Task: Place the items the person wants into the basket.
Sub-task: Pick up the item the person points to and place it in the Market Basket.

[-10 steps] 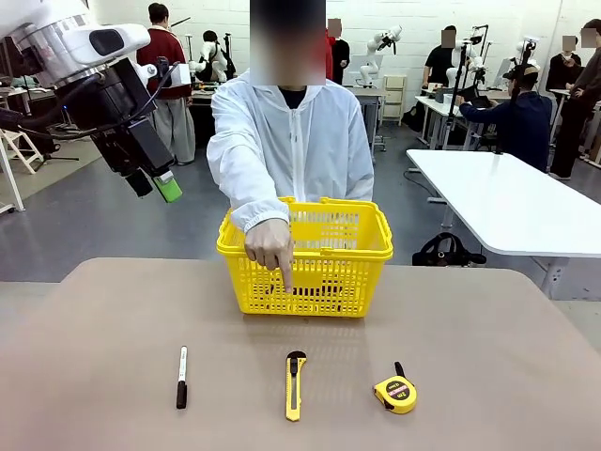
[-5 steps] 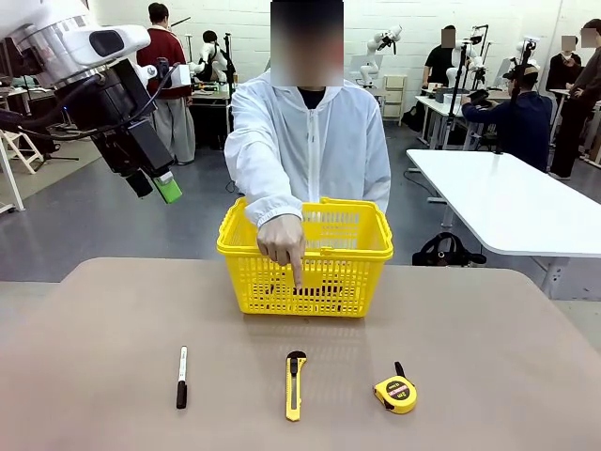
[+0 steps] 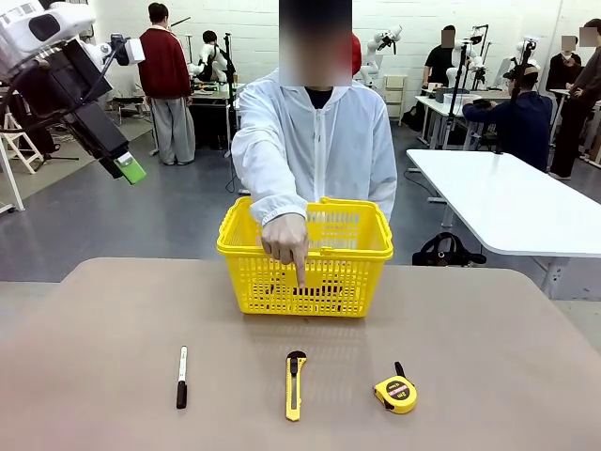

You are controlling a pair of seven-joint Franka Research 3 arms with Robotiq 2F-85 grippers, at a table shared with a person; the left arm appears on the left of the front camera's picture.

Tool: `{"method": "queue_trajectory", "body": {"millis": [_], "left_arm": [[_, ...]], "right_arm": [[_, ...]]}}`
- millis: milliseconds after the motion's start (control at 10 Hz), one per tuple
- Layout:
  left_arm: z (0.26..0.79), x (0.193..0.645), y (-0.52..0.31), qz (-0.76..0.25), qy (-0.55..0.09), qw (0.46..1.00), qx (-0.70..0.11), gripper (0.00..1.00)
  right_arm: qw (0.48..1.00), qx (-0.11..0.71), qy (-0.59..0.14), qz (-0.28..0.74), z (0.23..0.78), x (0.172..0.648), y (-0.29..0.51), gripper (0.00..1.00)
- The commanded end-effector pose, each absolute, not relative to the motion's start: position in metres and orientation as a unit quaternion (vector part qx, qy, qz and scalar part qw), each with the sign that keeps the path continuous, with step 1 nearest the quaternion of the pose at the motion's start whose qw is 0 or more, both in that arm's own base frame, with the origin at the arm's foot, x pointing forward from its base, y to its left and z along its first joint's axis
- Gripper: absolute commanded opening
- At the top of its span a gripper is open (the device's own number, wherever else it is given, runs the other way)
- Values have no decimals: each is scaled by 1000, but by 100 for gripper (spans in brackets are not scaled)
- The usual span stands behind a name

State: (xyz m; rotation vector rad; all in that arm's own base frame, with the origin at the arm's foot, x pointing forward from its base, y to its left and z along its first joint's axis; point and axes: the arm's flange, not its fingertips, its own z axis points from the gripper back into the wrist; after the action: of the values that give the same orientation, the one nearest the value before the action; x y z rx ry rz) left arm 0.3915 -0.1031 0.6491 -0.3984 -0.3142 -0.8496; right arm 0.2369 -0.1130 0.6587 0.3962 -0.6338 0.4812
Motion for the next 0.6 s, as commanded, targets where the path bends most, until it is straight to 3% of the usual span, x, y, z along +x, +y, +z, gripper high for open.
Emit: {"method": "queue_trajectory", "body": {"millis": [0,500], "left_arm": [[649,392,-99,-404,-152,882,-190,100],[565,375,-270,-193,-67,978,-31,100]], "right_arm": [[902,192,-306,235,654,236,-112,100],[902,192,-306,235,654,236,-112,100]]}}
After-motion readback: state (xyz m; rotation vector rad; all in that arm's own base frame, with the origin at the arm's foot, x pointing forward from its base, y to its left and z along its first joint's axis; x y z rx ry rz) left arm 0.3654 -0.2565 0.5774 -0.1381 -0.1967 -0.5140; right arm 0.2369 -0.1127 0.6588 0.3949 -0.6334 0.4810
